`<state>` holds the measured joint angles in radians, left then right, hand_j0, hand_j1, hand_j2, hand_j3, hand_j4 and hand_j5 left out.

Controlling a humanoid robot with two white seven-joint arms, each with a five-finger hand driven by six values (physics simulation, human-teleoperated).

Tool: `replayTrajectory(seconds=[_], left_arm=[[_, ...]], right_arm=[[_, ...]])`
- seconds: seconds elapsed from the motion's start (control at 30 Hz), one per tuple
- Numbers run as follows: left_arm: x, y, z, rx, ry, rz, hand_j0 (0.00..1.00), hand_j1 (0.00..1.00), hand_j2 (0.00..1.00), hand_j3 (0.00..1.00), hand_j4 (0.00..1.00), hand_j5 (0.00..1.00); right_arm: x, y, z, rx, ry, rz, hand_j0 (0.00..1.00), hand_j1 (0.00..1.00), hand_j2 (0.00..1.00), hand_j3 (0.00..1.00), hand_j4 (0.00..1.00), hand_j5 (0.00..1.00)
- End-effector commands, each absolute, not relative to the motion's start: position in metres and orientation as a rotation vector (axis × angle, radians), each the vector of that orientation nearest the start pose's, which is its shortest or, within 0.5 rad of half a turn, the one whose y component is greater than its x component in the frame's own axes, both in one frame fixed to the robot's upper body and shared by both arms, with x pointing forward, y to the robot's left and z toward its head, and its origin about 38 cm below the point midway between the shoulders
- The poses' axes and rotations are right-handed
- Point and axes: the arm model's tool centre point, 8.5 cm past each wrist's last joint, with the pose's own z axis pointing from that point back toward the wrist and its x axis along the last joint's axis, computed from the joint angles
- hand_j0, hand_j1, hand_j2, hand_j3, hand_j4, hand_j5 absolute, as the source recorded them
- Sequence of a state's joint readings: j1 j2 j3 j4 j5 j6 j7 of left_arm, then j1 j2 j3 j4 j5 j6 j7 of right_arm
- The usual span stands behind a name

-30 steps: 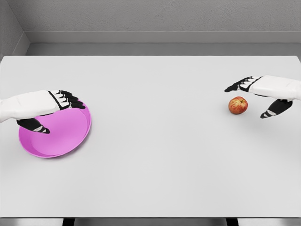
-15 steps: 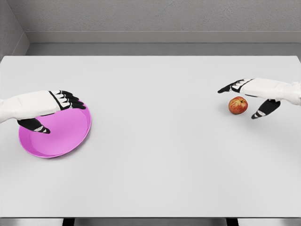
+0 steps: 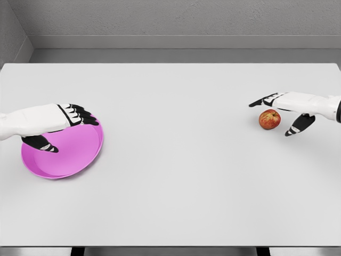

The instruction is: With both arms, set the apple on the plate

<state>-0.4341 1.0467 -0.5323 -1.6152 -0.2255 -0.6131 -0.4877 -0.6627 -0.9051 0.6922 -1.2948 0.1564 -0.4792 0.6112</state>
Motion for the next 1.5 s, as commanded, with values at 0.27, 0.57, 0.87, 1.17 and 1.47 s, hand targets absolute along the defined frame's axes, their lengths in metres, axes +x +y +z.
replayTrajectory(seconds=[0.27, 0.57, 0.87, 1.17, 1.47], left_arm=[[0.376, 0.345, 0.220, 0.298, -1.406, -2.053, 1.00, 1.00, 1.00, 1.00, 1.00, 1.00], [0.377, 0.345, 0.220, 0.304, -1.405, -2.056, 1.00, 1.00, 1.00, 1.00, 1.00, 1.00], [0.377, 0.345, 0.221, 0.306, -1.406, -2.056, 1.00, 1.00, 1.00, 1.00, 1.00, 1.00], [0.377, 0.345, 0.221, 0.306, -1.406, -2.056, 1.00, 1.00, 1.00, 1.00, 1.00, 1.00], [0.377, 0.345, 0.220, 0.305, -1.404, -2.058, 1.00, 1.00, 1.00, 1.00, 1.00, 1.00]], right_arm=[[0.454, -0.369, 0.178, -0.291, -1.167, 1.813, 1.00, 1.00, 1.00, 1.00, 1.00, 1.00], [0.461, -0.371, 0.166, -0.284, -1.154, 1.812, 1.00, 1.00, 1.00, 1.00, 1.00, 1.00], [0.466, -0.370, 0.162, -0.280, -1.154, 1.801, 1.00, 1.00, 1.00, 1.00, 1.00, 1.00], [0.470, -0.373, 0.161, -0.293, -1.137, 1.796, 0.98, 0.98, 0.98, 0.98, 0.98, 0.98], [0.470, -0.377, 0.158, -0.289, -1.134, 1.793, 0.69, 0.69, 0.69, 0.69, 0.69, 0.69]])
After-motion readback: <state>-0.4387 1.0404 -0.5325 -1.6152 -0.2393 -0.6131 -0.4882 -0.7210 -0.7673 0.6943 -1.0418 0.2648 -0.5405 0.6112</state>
